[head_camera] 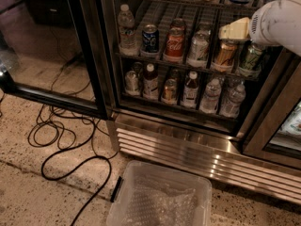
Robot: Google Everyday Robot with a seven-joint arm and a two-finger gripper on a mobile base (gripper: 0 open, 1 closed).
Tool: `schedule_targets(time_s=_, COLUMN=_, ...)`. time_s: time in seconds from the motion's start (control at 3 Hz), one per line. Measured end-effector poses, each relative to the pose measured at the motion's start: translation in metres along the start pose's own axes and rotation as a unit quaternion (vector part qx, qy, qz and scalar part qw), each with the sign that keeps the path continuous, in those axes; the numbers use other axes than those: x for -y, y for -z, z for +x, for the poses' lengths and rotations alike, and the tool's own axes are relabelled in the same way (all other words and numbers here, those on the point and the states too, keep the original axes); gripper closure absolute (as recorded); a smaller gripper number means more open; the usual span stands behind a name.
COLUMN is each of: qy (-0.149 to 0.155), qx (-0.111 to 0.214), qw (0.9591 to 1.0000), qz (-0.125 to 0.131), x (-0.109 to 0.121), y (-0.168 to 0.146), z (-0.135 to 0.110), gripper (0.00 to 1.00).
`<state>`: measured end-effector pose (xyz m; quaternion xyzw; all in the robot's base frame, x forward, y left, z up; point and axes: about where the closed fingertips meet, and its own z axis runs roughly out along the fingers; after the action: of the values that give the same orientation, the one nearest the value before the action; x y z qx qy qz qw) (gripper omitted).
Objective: Pick redbull can from top shelf of fridge
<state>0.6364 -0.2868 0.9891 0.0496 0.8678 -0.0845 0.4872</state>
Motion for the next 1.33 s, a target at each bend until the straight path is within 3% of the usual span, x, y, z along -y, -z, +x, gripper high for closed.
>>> schedule_targets(time_s=0.33, qy=-0.015, qx=0.008, qw=0.9998, qz=-0.007, x=-0.006, y=-0.001, z=-0.003, gripper=0.00)
schedule_targets(time_s=0.67, qy=-0.037, qx=0.034, qw=0.9987, qz=0.000, x=-0.018, y=-0.009, z=-0.025, gripper=0.00)
schedule_targets(time_s=1.0, qy=-0.078, qx=0.059, qw=0.9948, qz=0.024, x=-0.016, y=-0.013, z=-0.046, gripper=0.19)
schedule_targets(time_s=1.33, qy=-0.106, qx=0.080, qw=0.9904, qz=0.039, x=-0.013, y=-0.013, z=-0.059, gripper=0.22)
